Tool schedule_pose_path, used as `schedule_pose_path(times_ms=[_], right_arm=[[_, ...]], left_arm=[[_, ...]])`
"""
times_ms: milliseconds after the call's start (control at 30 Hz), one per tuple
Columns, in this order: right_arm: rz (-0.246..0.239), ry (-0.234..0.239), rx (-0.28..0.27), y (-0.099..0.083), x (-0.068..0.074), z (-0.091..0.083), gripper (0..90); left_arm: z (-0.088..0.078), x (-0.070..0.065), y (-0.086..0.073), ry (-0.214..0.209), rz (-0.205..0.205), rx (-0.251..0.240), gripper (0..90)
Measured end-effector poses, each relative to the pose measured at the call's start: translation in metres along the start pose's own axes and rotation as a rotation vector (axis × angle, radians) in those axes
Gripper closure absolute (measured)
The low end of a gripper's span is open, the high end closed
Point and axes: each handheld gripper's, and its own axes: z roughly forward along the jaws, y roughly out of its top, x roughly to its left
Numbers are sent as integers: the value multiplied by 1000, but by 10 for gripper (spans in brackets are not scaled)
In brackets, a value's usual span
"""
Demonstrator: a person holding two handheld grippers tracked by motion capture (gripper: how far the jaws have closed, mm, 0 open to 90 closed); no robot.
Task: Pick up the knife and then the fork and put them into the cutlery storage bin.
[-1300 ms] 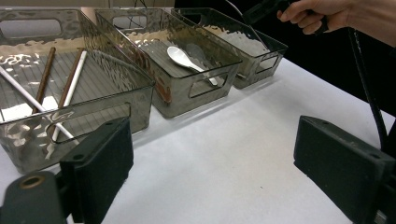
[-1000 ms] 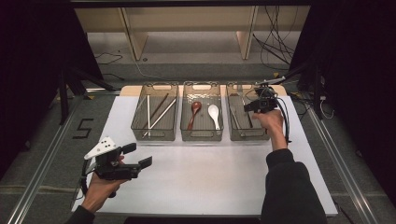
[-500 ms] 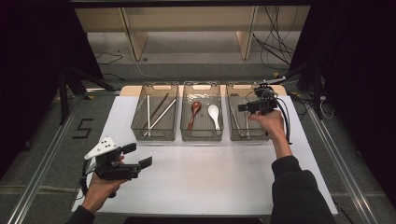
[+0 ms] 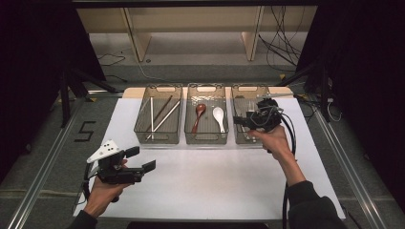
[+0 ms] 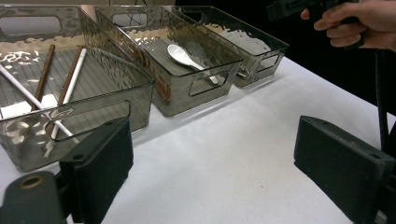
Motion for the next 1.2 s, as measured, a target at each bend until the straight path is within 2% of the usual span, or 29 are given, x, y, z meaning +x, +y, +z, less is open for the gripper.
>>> schedule_pose_path(times_ms=[67,267,433,767,967,1200], right_arm=[[-2,13,-15,-6,6,-2,328],[-53,40,-32,-21,25,-8,304],[-69,74,-55,-31,34,-14,287],[-89,85,-67,-54,43,-18,268],[-97,97,-100,-63,49,-27,268],[-111,102,-96,-73,54,-31,260]], left_arm=[[0,0,0,0,1,3,111],[1,0,0,-1,-1,4,111],[2,0,-1,-2,-2,8,111],[5,-1,-2,-9,-4,19,111],[4,-3,-3,-8,2,22,111],[4,-5,-4,-13,6,26,111]])
